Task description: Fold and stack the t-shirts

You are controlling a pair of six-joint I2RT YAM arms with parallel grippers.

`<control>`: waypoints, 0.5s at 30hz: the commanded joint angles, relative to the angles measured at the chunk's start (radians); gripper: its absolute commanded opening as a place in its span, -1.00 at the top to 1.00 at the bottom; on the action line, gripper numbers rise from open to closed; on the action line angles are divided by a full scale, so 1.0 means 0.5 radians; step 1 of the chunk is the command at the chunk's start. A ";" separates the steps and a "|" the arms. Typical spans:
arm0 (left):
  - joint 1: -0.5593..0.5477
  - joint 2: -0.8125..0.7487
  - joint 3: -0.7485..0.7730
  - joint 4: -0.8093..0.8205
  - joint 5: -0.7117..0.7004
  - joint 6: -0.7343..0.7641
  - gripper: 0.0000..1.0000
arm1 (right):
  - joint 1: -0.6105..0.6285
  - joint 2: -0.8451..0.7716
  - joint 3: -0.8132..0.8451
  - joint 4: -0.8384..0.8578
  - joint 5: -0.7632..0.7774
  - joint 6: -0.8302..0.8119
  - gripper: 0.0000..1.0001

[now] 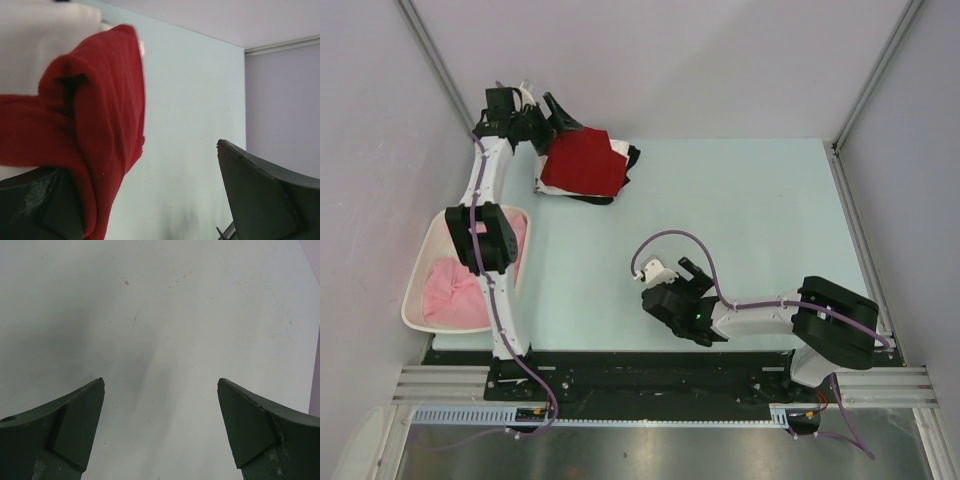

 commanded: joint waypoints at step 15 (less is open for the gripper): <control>0.108 -0.781 -0.710 -0.435 -1.679 0.135 -0.99 | 0.014 0.066 0.310 0.060 0.021 -0.014 -0.99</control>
